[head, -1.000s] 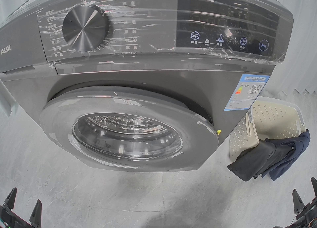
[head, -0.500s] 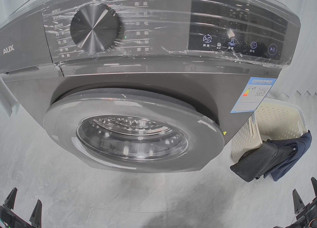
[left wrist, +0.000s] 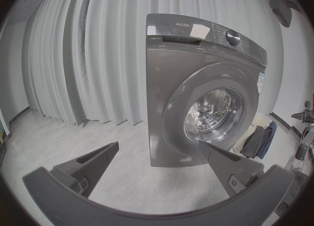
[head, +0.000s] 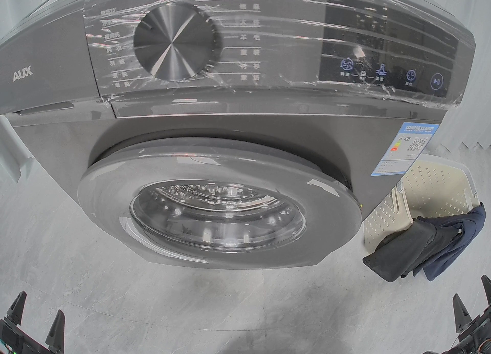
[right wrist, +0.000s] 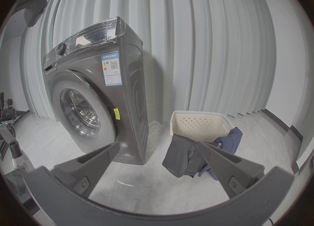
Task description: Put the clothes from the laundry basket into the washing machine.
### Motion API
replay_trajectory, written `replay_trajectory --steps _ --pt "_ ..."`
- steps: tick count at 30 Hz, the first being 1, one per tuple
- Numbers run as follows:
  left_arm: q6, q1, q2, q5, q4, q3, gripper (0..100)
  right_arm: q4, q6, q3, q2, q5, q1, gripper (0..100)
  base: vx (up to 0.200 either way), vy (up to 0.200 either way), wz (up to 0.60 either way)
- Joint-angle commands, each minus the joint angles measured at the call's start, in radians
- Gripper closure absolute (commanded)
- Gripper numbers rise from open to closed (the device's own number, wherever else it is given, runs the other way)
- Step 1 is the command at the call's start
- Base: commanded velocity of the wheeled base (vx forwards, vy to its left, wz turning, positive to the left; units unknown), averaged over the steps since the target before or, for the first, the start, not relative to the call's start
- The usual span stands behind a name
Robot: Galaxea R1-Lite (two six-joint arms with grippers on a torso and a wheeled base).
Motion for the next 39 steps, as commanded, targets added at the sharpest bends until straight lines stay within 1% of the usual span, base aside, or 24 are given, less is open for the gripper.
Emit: replay_trajectory --steps 1,8,12,18,20,21,23,24,25,26,27,28,29,30,31,33,34,35,37,38,39 --pt "0.000 0.001 -0.013 0.001 0.000 0.018 0 -0.002 0.002 0.018 -0.018 0.000 0.003 0 0.000 0.200 0.00" --pt "0.003 0.001 -0.013 0.001 0.000 0.018 0 -0.001 0.004 0.018 -0.018 0.000 0.003 0 0.000 0.200 0.00" --pt "0.006 0.001 -0.013 0.002 0.000 0.018 0 -0.002 0.004 0.018 -0.018 -0.001 0.003 0 0.000 0.000 0.00" --pt "0.007 0.001 -0.013 0.002 0.000 0.018 0 0.006 -0.010 0.015 -0.017 0.003 0.000 0 0.000 0.000 0.00" --pt "0.007 0.001 -0.013 0.002 0.000 0.018 0 -0.004 -0.031 0.018 -0.018 0.020 0.000 0 0.000 0.000 0.00" --pt "0.007 0.001 -0.013 0.002 0.000 0.018 0 -0.004 -0.031 0.018 -0.018 0.020 0.000 0 0.000 0.000 0.00" --pt "0.007 0.001 -0.013 0.002 0.000 0.018 0 -0.005 -0.041 0.018 -0.018 0.039 0.000 0 0.000 0.000 0.00" --pt "0.007 0.001 -0.013 0.002 0.000 0.018 0 -0.005 -0.041 0.018 -0.018 0.039 0.000 0 0.000 0.000 0.00" --pt "0.007 0.001 -0.013 0.002 0.000 0.018 0 -0.057 -0.047 -0.031 -0.018 0.043 0.001 0 0.000 0.000 0.00" --pt "0.007 0.001 -0.013 0.002 0.000 0.018 0 -0.074 -0.045 -0.088 -0.017 0.046 0.001 0 0.000 0.000 0.00" --pt "0.007 0.001 -0.013 0.002 0.000 0.018 0 -0.076 -0.045 -0.163 0.003 0.057 0.004 0 0.000 0.000 0.00" --pt "0.009 0.001 -0.013 0.002 0.000 0.018 0 -0.067 -0.045 -0.211 0.037 0.068 0.006 0 0.000 0.000 0.00" --pt "0.009 0.001 -0.013 0.002 0.000 0.018 0 -0.051 -0.047 -0.248 0.085 0.086 0.006 0 0.000 0.000 0.00" --pt "0.009 0.001 -0.013 0.002 0.000 0.018 0 -0.051 -0.047 -0.248 0.085 0.086 0.006 0 0.000 0.000 0.00" --pt "0.007 0.001 -0.013 0.002 0.000 0.018 0 -0.025 -0.047 -0.274 0.164 0.145 0.007 0 0.000 0.000 0.00" --pt "0.007 0.001 -0.013 0.002 0.000 0.018 0 -0.034 -0.050 -0.265 0.276 0.214 0.007 0 0.000 0.000 0.00" --pt "0.007 0.001 -0.013 0.002 0.000 0.018 0 -0.034 -0.050 -0.263 0.286 0.217 0.007 0 0.000 0.000 0.00" --pt "0.007 0.001 -0.013 0.001 0.000 0.018 0 -0.044 -0.053 -0.252 0.381 0.269 0.012 0 0.000 0.000 0.00" --pt "0.006 0.001 -0.013 0.001 0.000 0.018 0 -0.070 -0.061 -0.251 0.464 0.336 0.026 0 0.000 0.000 0.00" --pt "0.006 0.001 -0.013 0.001 0.000 0.018 0 -0.091 -0.062 -0.254 0.513 0.361 0.033 0 0.000 0.000 0.00" --pt "0.006 0.001 -0.013 0.001 0.000 0.018 0 -0.109 -0.061 -0.257 0.557 0.369 0.041 0 0.000 0.000 0.00"
